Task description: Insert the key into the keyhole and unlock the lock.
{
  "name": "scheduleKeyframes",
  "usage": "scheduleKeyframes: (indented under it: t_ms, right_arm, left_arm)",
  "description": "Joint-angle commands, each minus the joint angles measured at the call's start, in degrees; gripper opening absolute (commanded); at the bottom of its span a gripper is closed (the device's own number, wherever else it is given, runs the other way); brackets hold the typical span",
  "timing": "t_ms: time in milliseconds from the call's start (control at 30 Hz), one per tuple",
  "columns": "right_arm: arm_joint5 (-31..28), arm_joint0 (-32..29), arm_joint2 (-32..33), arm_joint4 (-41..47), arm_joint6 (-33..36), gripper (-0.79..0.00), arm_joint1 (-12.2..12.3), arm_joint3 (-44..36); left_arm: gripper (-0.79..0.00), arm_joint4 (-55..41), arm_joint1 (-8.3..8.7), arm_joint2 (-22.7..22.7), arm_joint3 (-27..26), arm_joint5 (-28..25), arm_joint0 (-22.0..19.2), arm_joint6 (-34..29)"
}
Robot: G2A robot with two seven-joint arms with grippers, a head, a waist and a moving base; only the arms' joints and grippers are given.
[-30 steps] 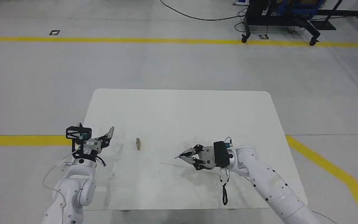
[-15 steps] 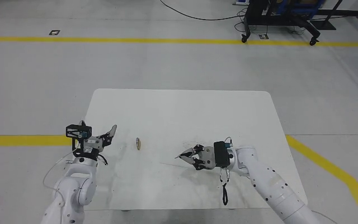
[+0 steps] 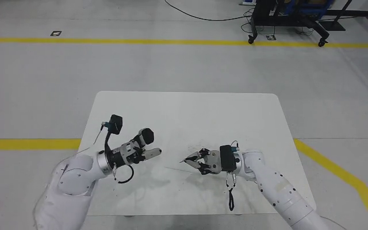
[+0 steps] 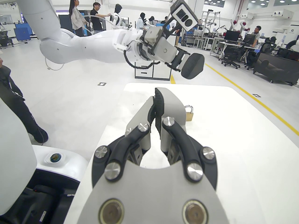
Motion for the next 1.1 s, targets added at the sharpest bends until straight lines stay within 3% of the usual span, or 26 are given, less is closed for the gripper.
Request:
scheduleKeyframes:
  t_ms: [0,100,233,367,533,867,967,1033,1067]
  right_arm:
    - [0.0,0.0,0.0,0.0,0.0,-0.785,0.0,0.0]
    - [0.0,0.0,0.0,0.0,0.0,-0.785,0.0,0.0]
    - [0.0,-0.1,-0.1,0.5,-0.3,-0.785,0.0,-0.2]
    - [0.0,0.0,-0.3,10.1,-1.4,-0.785,-0.3,1.0]
    - [0.0,2.5,-6.3,23.9,-2.7,-0.785,-0.8,1.4]
    - [0.0,11.0,-14.6,41.1,3.2,-0.785,-1.9,9.3]
    - [0.0,12.3,-15.0,43.8,4.3,-0.785,-2.3,11.3]
    - [0.0,12.7,-15.8,45.9,5.2,-0.785,-2.5,11.8]
    - [0.0,12.9,-16.2,46.7,6.2,-0.785,-2.6,12.4]
  left_arm:
    - [0.0,-11.4,0.34,1.2,3.4,2.4,-4.0,-10.1]
    - [0.0,-18.6,0.63,3.2,7.6,4.0,-8.2,-16.3]
    - [0.0,-21.9,1.09,6.7,10.2,5.2,-12.1,-17.5]
    - [0.0,-23.5,1.81,11.2,10.6,1.3,-14.3,-13.6]
    - [0.0,-20.7,3.73,17.5,14.1,-4.1,-17.0,-8.2]
    - [0.0,-20.8,9.19,30.0,15.8,-12.1,-22.5,-0.2]
    - [-0.135,-21.6,10.89,33.5,16.7,-14.4,-24.3,2.1]
    - [-0.299,-22.1,12.02,35.6,17.5,-16.0,-25.6,3.7]
    - [-0.32,-22.3,12.56,36.7,18.0,-16.8,-26.2,4.5]
